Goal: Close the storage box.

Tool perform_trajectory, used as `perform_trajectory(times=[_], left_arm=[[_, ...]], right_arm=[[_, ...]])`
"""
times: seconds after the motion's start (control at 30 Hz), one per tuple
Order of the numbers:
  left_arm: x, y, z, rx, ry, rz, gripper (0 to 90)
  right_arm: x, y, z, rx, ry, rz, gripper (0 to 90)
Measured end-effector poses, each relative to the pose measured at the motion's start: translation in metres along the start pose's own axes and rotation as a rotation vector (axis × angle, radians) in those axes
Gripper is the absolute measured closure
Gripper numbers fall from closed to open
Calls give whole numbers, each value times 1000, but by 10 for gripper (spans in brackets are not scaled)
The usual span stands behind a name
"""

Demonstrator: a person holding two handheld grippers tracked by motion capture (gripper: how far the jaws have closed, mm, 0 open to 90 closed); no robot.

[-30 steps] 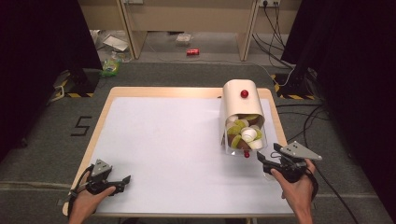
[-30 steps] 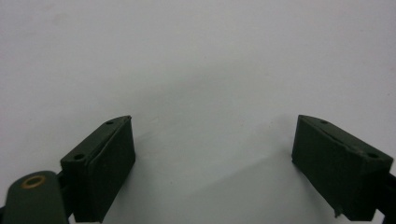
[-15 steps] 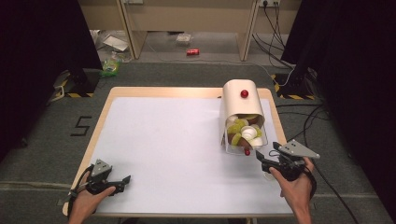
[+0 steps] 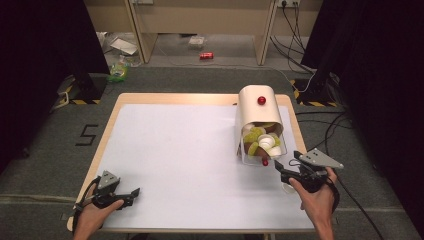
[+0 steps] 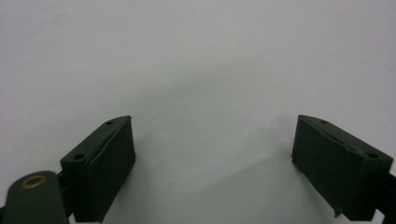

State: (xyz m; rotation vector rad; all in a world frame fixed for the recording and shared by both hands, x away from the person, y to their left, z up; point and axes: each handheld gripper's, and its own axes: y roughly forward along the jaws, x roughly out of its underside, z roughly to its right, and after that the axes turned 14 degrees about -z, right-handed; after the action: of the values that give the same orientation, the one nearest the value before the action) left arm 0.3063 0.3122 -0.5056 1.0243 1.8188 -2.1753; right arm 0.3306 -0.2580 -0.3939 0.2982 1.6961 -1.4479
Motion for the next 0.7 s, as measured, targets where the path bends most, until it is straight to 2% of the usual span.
perform_trajectory(times=[0.7], left_arm=[[0,0,0,0,0,0,123]], right_arm=[[-5,5,3,-2,9,-5,248]])
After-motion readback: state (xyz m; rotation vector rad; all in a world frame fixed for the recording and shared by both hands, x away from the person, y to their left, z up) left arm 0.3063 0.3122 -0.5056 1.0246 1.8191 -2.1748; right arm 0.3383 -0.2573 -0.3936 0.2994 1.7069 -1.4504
